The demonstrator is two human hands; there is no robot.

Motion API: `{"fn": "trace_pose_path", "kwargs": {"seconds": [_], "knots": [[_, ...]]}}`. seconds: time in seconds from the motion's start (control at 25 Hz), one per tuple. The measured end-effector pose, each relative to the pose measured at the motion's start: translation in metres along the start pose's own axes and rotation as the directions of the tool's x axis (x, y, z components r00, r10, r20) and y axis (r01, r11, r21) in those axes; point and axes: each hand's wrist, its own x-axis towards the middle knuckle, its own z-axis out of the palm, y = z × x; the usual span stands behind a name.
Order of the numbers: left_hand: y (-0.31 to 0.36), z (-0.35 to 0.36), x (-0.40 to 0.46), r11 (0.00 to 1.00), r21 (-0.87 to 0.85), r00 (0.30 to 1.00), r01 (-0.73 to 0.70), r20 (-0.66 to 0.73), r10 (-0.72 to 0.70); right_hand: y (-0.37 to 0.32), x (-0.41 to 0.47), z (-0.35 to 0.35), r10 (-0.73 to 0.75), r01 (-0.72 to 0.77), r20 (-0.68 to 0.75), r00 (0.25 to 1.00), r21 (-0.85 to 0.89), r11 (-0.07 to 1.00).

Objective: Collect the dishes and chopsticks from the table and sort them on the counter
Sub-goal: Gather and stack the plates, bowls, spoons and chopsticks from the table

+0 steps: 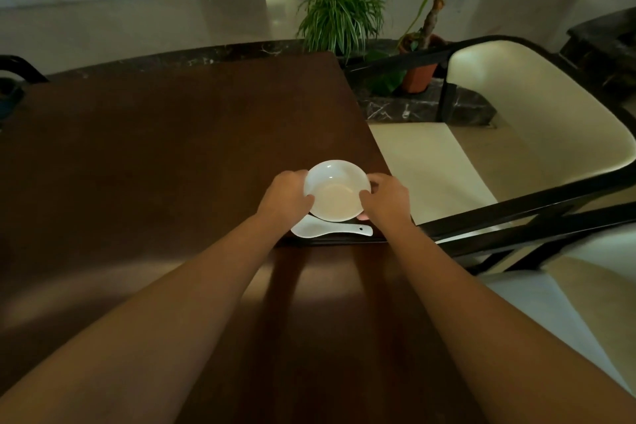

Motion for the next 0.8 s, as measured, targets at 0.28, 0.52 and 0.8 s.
{"fn": "trace_pose_path", "kwargs": {"seconds": [0.28,0.52,0.8], "knots": [[-0.008,-0.064,-0.084,0.921,-0.390,0.984,0.022,-0.156,-0.089,-0.034,-0.066,-0.007,0.014,-0.043,0.115,0.993,0.254,0.966],[-0.039,-0.109,-0.236,0.767,-0.615,0.959,0.181,-0.064,-0.277,-0.052,-0.200,0.000,-0.021,-0.109,0.361,0.932,0.337,0.935],[-0.075,-0.100,-0.388,0.686,-0.624,0.883,0.374,0.012,-0.470,-0.040,-0.329,0.044,-0.001,-0.103,0.444,0.896,0.210,0.972]]}}
